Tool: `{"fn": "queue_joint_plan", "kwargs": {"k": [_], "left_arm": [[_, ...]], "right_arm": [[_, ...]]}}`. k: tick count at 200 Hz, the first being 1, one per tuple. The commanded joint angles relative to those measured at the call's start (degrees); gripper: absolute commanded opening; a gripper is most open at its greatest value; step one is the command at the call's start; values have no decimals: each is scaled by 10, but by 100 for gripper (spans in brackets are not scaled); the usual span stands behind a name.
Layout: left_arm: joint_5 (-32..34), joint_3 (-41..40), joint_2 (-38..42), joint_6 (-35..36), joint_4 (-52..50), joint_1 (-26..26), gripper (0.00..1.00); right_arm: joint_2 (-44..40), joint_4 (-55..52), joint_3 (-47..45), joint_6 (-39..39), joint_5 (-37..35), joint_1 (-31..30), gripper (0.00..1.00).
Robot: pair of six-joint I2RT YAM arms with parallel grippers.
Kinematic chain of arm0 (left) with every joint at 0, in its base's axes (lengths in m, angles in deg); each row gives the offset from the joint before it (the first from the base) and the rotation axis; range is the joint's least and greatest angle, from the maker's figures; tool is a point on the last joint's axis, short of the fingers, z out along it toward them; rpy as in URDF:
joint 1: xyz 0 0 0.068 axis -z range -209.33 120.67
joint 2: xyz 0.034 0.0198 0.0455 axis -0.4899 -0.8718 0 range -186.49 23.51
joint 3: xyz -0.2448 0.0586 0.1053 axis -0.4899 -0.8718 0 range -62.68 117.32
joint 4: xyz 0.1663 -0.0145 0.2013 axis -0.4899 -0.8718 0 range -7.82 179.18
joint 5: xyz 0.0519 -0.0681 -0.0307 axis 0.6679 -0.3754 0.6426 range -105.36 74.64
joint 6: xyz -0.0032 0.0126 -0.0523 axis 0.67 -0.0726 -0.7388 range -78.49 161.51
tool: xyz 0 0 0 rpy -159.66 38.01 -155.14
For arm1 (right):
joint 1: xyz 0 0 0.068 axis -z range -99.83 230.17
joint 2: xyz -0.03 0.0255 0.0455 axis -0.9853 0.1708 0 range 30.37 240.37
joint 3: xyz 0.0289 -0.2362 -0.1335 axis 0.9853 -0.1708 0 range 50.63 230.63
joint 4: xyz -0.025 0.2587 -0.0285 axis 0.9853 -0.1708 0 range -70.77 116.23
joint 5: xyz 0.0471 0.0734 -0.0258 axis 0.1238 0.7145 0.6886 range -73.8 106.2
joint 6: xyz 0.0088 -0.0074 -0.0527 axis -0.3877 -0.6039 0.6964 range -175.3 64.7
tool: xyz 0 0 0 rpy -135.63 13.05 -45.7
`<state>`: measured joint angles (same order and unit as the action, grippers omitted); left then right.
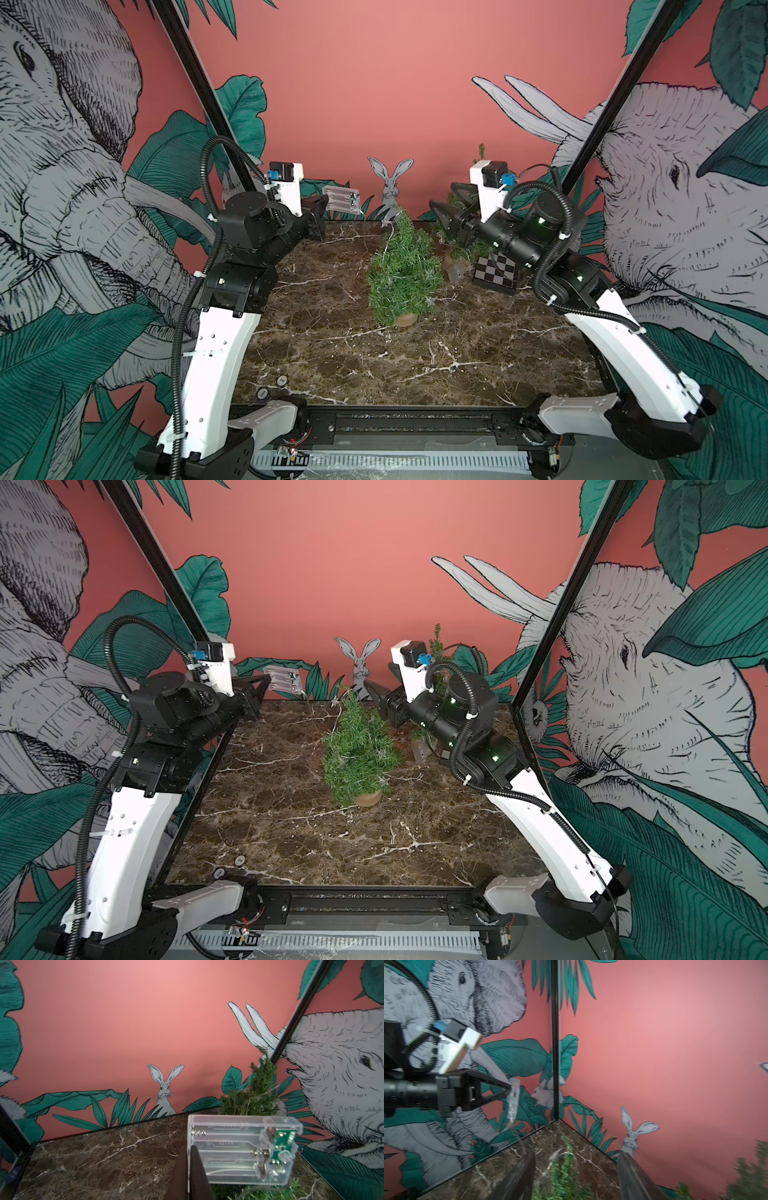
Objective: Wrap string light around the christmas tree
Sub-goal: Wrap the Christmas tree at the center of the board.
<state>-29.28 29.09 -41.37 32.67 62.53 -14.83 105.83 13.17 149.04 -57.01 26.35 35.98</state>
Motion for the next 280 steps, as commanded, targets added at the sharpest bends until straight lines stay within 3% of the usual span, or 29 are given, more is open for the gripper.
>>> {"fn": "queue_joint_plan", "kwargs": {"k": [1,70,188,229,280], "left_arm": [[7,-6,28,49,16,6,0],[-9,-51,73,123,9,20,0],[-68,-107,113,156,32,25,0],[-80,-115,126,159,42,24,0],[-92,-125,134,169,49,25,0]], "right_arm": [[38,-44,44,-46,22,-46,66],[129,-93,129,-73,-21,-128,66],[225,-106,211,-55,-65,-159,62],[253,-117,250,-59,-68,-162,45],[249,-91,252,-67,-61,-165,10]]}}
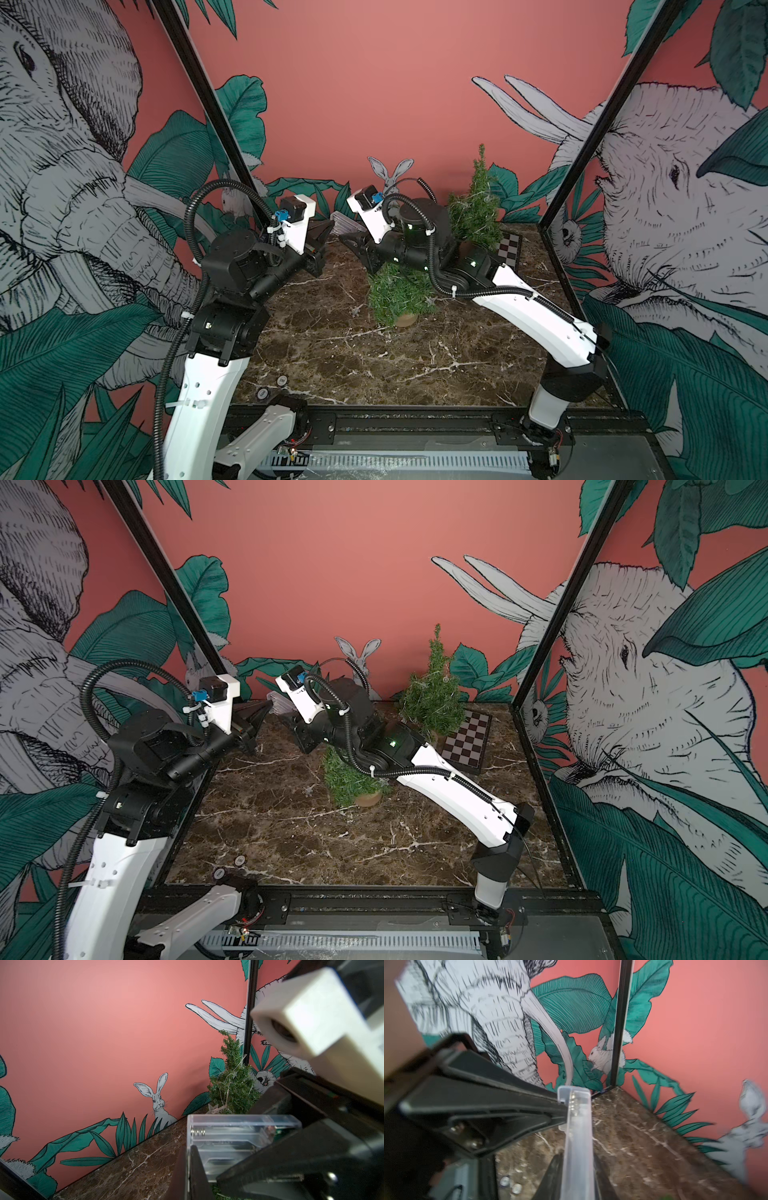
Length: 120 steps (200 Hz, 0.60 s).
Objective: Wrap string light around the christmas tree
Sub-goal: Wrap the Christmas tree at the center of the board.
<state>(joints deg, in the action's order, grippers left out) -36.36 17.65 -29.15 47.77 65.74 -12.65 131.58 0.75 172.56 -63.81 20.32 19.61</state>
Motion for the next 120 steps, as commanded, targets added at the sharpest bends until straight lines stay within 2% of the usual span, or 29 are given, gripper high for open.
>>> {"fn": "queue_joint_plan", "kwargs": {"k": [1,18,24,40,66,78,120], "left_arm": [[-22,-11,13,17,17,3,0],[-14,-19,23,21,26,2,0],[-5,-22,27,26,27,3,7],[28,-33,42,40,28,4,37],[73,-43,72,40,20,2,76],[92,-55,94,34,19,3,98],[155,-152,199,-40,-15,3,99]], "right_arm": [[-9,33,17,1,-1,-1,10],[-14,36,14,2,-4,-2,5],[-17,38,12,0,-5,-2,2],[-24,46,2,1,-7,-2,0],[-41,71,-26,-5,-15,-2,0],[-48,80,-33,-8,-17,-2,0],[-64,94,-40,-5,-19,-2,0]]}}
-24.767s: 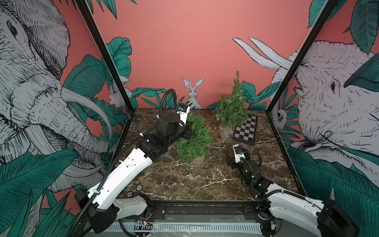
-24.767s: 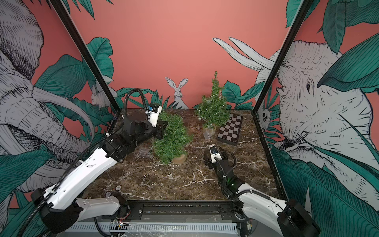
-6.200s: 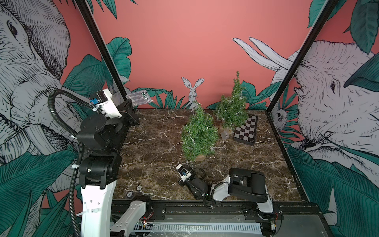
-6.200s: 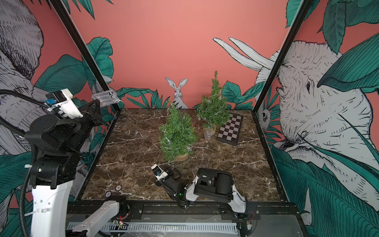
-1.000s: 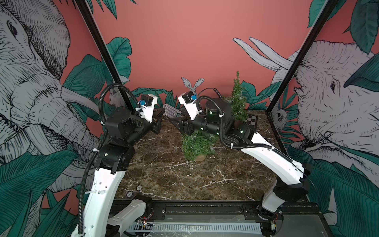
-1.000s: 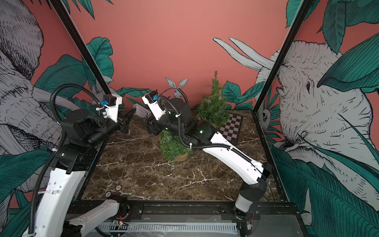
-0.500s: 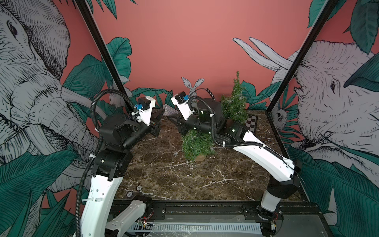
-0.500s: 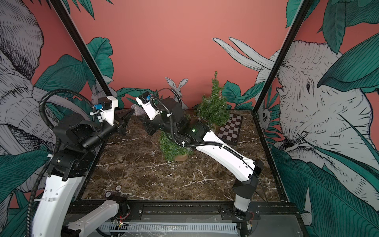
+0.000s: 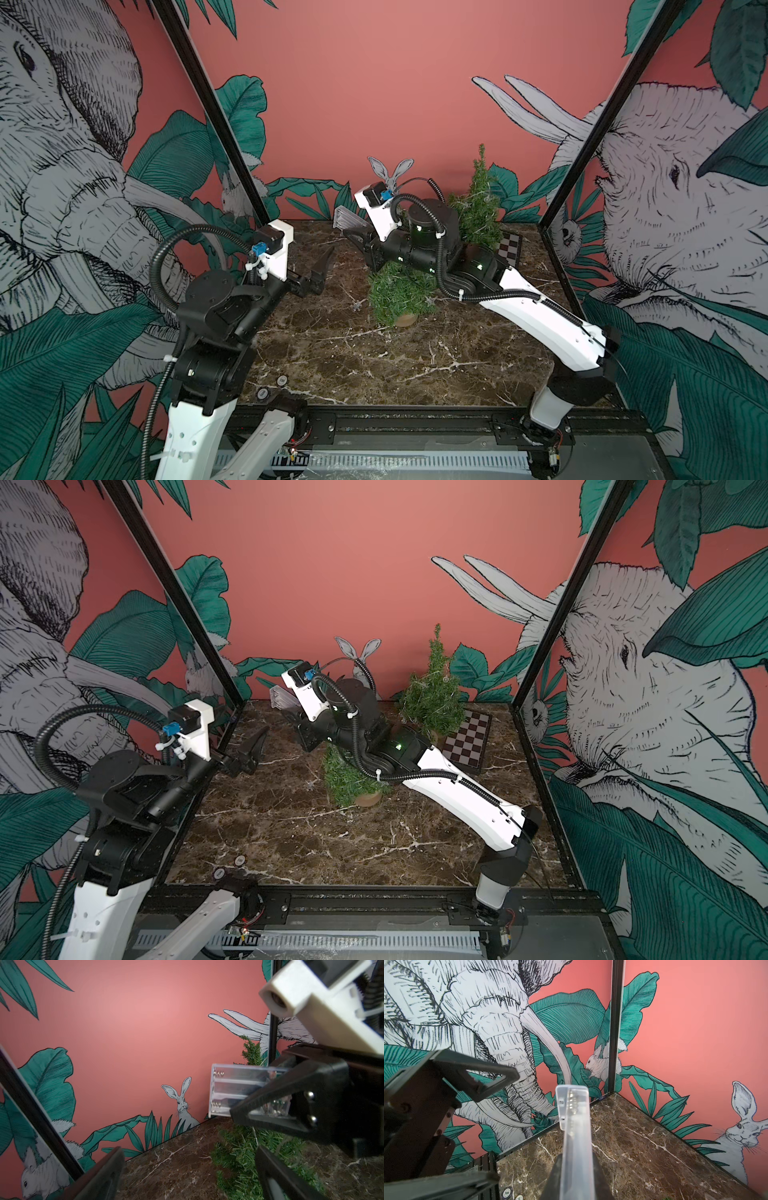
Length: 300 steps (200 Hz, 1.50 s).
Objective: Wrap string light around the christmas tree
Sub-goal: Wrap the Christmas tree at the center of the board.
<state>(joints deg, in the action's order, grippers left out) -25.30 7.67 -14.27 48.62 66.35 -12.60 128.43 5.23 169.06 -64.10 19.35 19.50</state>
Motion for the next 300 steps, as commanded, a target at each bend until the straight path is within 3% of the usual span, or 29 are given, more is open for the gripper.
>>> {"fn": "queue_joint_plan", "kwargs": {"k": [1,33,53,82,117,136,165,190,204,219,235,274,300], "left_arm": [[44,-52,53,-55,-21,2,99],[-113,-149,93,-133,-19,2,93],[-211,-200,90,-196,47,2,91],[-262,-229,61,-225,99,3,83],[-315,-238,19,-237,148,16,82],[-297,-243,7,-212,155,55,82],[-201,-243,-16,-151,130,103,78],[-126,-236,-43,-129,126,106,53],[-120,-241,-52,-130,152,106,40],[-116,-239,-57,-138,176,106,15],[-97,-226,-56,-137,186,107,0],[8,-163,-56,-110,186,107,0],[59,-97,-101,-107,164,107,0]], "right_arm": [[-33,50,-6,-2,-10,-1,0],[-55,104,-29,-9,12,-1,0],[-58,122,-26,-14,21,-1,0],[-58,138,-23,-18,28,-1,0],[-59,162,-28,-14,24,-1,0],[-58,166,-25,-9,20,-1,0],[-57,167,-18,-9,23,-1,0],[-55,178,-21,-17,34,-1,0],[-53,180,-20,-13,33,-1,0],[-50,176,-15,2,19,0,0],[-45,187,-14,13,14,6,0],[-19,217,12,-27,47,64,0],[2,229,29,-34,36,108,0]]}}
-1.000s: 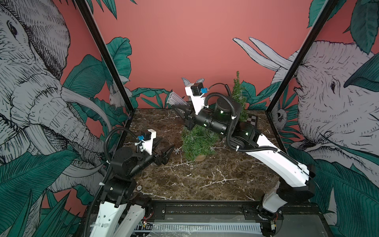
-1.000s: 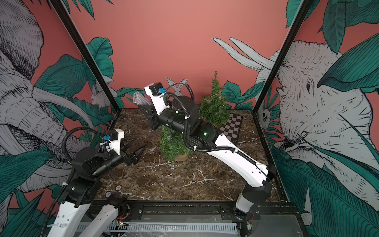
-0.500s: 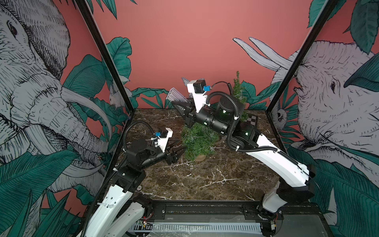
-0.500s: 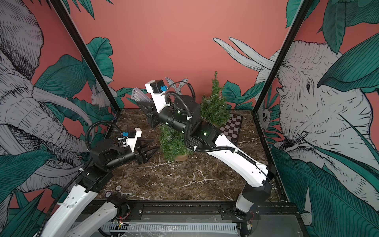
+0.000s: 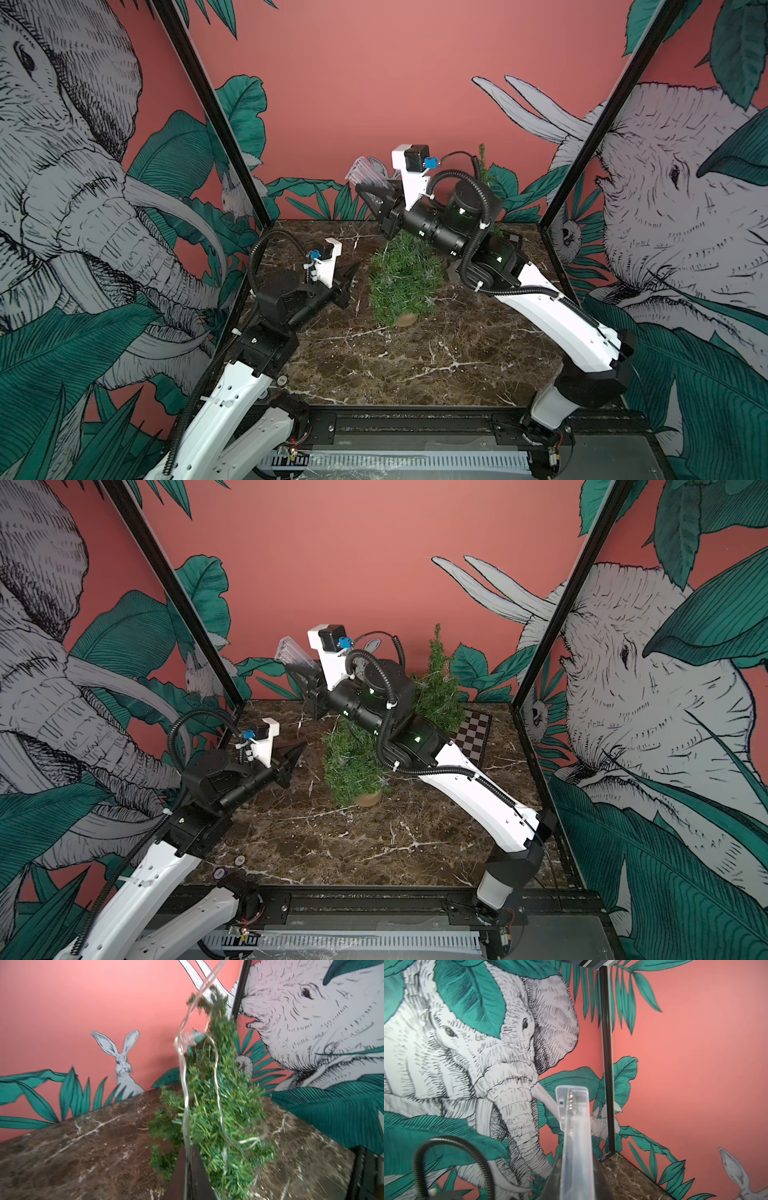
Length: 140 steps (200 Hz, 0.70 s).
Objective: Wrap string light around the christmas tree
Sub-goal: Wrap the Christmas tree at the center of the board.
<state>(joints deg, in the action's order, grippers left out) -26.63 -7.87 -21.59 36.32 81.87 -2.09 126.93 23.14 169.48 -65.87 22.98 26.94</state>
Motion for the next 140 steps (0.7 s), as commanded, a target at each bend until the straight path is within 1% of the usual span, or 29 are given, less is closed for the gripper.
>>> {"fn": "queue_joint_plan", "kwargs": {"k": [1,39,52,71,92,108,130,135,140], "left_arm": [[74,62,-32,17,8,2,0],[154,160,-147,2,-39,2,0],[165,192,-188,-11,-47,2,0],[135,247,-250,-15,-66,2,0],[126,310,-310,-17,-98,2,0],[112,332,-335,-25,-95,2,0],[39,338,-349,-38,-74,2,0],[19,338,-350,-42,-73,3,7],[0,337,-350,-45,-72,3,21]], "right_arm": [[18,49,26,-17,-1,36,0],[54,43,41,-15,-14,112,0],[66,41,38,-15,-25,139,0],[85,46,37,-45,-12,187,0],[104,42,44,-92,17,237,0],[110,32,38,-94,21,258,0],[90,33,-7,-84,7,272,0],[83,37,-22,-83,2,275,0],[73,42,-39,-81,-3,277,0]]}}
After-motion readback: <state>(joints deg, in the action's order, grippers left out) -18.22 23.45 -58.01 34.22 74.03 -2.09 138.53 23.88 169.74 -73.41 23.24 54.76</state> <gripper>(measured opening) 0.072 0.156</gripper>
